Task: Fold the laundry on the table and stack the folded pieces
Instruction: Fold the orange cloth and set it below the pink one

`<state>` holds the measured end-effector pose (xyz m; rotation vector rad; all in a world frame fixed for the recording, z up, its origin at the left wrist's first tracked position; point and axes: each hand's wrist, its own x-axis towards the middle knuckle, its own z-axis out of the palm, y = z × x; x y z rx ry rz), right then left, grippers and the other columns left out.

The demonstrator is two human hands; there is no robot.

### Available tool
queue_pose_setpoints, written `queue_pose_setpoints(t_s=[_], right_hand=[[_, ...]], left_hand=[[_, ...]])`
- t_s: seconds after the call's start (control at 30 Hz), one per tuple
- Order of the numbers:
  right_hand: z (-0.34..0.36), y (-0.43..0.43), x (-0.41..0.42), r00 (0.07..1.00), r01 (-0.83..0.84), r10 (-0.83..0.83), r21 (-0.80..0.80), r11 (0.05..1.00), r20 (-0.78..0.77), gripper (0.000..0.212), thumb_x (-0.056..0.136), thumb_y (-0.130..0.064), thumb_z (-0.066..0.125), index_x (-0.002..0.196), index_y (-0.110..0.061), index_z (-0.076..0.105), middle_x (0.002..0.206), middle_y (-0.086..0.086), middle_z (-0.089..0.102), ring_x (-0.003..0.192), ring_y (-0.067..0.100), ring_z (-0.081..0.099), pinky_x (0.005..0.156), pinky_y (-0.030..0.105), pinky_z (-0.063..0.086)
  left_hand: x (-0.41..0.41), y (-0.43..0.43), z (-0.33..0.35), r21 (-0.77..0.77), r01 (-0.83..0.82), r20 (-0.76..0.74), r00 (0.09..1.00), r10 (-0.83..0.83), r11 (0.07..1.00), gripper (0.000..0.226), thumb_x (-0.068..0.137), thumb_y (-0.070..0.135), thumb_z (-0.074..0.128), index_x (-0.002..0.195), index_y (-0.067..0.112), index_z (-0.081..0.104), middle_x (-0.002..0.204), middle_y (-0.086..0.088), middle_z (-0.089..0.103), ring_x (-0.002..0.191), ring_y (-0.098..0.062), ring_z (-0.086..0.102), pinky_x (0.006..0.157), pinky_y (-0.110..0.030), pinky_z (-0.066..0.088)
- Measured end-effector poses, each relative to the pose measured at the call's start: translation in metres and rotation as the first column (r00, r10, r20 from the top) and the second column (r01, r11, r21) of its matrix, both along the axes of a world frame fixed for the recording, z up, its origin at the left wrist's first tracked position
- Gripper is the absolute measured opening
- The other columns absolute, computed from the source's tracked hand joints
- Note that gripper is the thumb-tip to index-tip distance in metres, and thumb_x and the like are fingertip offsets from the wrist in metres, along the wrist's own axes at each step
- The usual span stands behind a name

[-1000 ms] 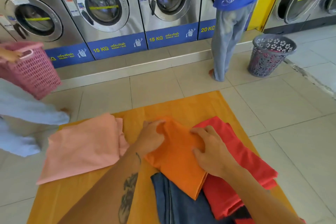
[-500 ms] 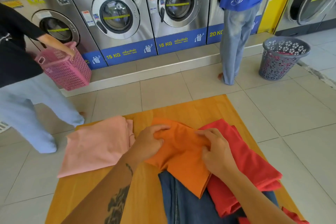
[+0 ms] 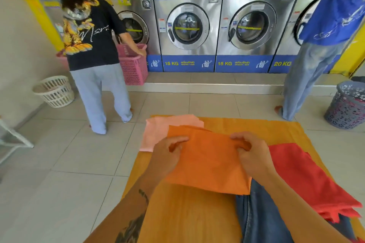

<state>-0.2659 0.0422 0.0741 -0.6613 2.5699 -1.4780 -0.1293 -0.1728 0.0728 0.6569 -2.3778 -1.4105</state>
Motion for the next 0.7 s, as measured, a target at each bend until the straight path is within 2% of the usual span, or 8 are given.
queue_pose_setpoints(t_s=[0.03, 0.1, 0.23, 0.3, 0.37, 0.43, 0.57, 0.7], right_hand=[[-0.004, -0.014, 0.008, 0.999, -0.03, 0.03, 0.005, 1.0, 0.03, 0.049, 0.079, 0.01, 0.052, 0.097, -0.032, 0.07, 0.106, -0.01, 0.066, 0.096, 0.008, 0.06, 0.079, 0.027, 0.05], [-0.013, -0.042, 0.026, 0.994, -0.089, 0.087, 0.029, 0.996, 0.069, 0.049, 0.079, 0.01, 0.051, 0.093, -0.034, 0.069, 0.107, -0.009, 0.065, 0.096, 0.012, 0.061, 0.074, 0.026, 0.05], [-0.039, -0.086, 0.049, 0.981, -0.165, 0.144, 0.163, 0.973, 0.133, 0.046, 0.078, 0.009, 0.05, 0.101, -0.028, 0.068, 0.114, -0.005, 0.057, 0.096, 0.015, 0.055, 0.066, 0.015, 0.04], [-0.052, -0.095, 0.054, 0.977, -0.204, 0.175, 0.319, 0.925, 0.118, 0.05, 0.078, 0.004, 0.052, 0.115, -0.028, 0.063, 0.127, -0.002, 0.055, 0.108, 0.018, 0.053, 0.072, 0.014, 0.039], [-0.06, -0.097, 0.061, 0.968, -0.248, 0.201, 0.489, 0.837, 0.147, 0.054, 0.084, -0.003, 0.052, 0.132, -0.028, 0.054, 0.146, 0.0, 0.042, 0.126, 0.02, 0.046, 0.086, 0.022, 0.042], [-0.066, -0.095, 0.072, 0.95, -0.312, 0.232, 0.603, 0.734, 0.208, 0.055, 0.091, -0.01, 0.051, 0.144, -0.025, 0.042, 0.156, 0.001, 0.029, 0.138, 0.024, 0.037, 0.1, 0.032, 0.043], [-0.078, -0.081, 0.104, 0.902, -0.431, 0.286, 0.696, 0.573, 0.323, 0.067, 0.092, -0.032, 0.05, 0.153, -0.024, 0.022, 0.159, 0.001, 0.018, 0.14, 0.033, 0.03, 0.106, 0.044, 0.042], [-0.091, -0.07, 0.125, 0.943, -0.323, 0.245, 0.79, 0.521, 0.225, 0.073, 0.093, -0.04, 0.047, 0.154, -0.022, 0.011, 0.162, -0.001, 0.006, 0.141, 0.033, 0.022, 0.107, 0.051, 0.039]], left_hand=[[0.017, -0.011, -0.005, 0.008, -0.036, 0.012, 0.999, 0.036, 0.999, 0.031, 0.096, 0.013, 0.057, 0.111, 0.036, 0.072, 0.11, 0.027, 0.058, 0.097, 0.011, 0.052, 0.084, -0.003, 0.039], [0.047, -0.029, -0.02, 0.003, -0.105, 0.032, 0.994, 0.105, 0.994, 0.031, 0.095, 0.013, 0.058, 0.108, 0.038, 0.071, 0.11, 0.024, 0.059, 0.094, 0.014, 0.051, 0.075, 0.0, 0.038], [0.082, -0.054, -0.054, -0.072, -0.199, 0.115, 0.972, 0.206, 0.977, 0.031, 0.095, 0.015, 0.056, 0.114, 0.036, 0.067, 0.123, 0.007, 0.059, 0.104, -0.005, 0.054, 0.089, -0.013, 0.038], [0.093, -0.063, -0.068, -0.071, -0.14, 0.239, 0.959, 0.153, 0.988, 0.04, 0.096, 0.015, 0.053, 0.13, 0.034, 0.058, 0.136, 0.001, 0.05, 0.12, -0.015, 0.05, 0.098, -0.022, 0.037], [0.101, -0.069, -0.078, -0.079, 0.017, 0.425, 0.905, 0.018, 0.997, 0.057, 0.095, 0.015, 0.049, 0.147, 0.034, 0.038, 0.151, 0.0, 0.034, 0.135, -0.023, 0.04, 0.105, -0.028, 0.036], [0.106, -0.074, -0.085, -0.124, 0.137, 0.535, 0.843, -0.05, 0.983, 0.068, 0.093, 0.012, 0.047, 0.153, 0.037, 0.025, 0.157, 0.001, 0.022, 0.138, -0.025, 0.037, 0.109, -0.032, 0.037], [0.108, -0.075, -0.093, -0.214, 0.175, 0.524, 0.851, -0.038, 0.961, 0.068, 0.093, 0.011, 0.047, 0.152, 0.037, 0.027, 0.159, 0.002, 0.023, 0.138, -0.025, 0.037, 0.113, -0.039, 0.037], [0.098, -0.072, -0.092, -0.218, 0.177, 0.49, 0.87, -0.049, 0.96, 0.067, 0.094, 0.009, 0.045, 0.153, 0.035, 0.026, 0.16, 0.002, 0.019, 0.142, -0.025, 0.032, 0.115, -0.036, 0.033]])
